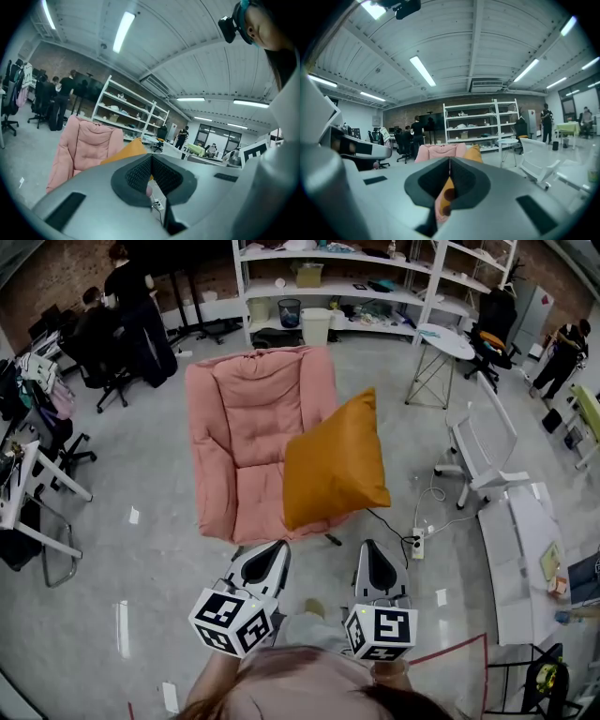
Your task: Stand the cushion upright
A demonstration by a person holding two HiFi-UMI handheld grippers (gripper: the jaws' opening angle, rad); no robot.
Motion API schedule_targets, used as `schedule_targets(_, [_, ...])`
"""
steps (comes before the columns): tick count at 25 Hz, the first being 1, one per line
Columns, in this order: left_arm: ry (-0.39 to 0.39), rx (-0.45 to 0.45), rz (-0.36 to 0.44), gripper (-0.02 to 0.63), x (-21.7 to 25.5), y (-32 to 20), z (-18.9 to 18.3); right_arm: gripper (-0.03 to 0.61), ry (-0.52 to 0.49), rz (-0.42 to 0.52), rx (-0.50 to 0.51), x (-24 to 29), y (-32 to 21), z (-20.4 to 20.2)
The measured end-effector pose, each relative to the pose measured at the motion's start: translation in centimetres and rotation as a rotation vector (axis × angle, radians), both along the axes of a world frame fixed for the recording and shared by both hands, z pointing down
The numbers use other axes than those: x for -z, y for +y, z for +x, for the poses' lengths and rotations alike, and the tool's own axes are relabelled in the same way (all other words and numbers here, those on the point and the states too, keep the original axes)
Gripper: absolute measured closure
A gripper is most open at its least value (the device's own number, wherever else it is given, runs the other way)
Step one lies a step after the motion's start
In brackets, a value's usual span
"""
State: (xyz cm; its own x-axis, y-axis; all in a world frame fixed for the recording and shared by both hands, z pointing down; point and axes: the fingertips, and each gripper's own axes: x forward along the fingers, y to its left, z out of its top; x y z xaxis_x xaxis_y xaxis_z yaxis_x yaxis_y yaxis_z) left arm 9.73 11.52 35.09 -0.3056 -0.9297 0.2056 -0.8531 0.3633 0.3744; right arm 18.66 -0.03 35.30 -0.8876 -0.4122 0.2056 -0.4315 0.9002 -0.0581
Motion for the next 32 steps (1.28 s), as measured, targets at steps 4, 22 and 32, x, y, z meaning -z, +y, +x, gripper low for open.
schedule_targets(4, [-0.020,0.006,-0.009,0.617,0.1,-3.4,-1.5,0.561,-0.013,-0.014,0.006,-0.2,-3.4,-1.2])
schedule_targets(22, [0.033,-0.135,-0.052,0.617,-1.9,-14.7,-8.9,0.561,0.035,-0.064,-0.147,-2.8,-13.8,-5.8])
schedule_targets(32, [0.008,-0.290,-0.074,0.607,-2.2,-22.1,-15.9,0.560,0.057,-0.087,-0.319,-4.1,-18.4,-8.8])
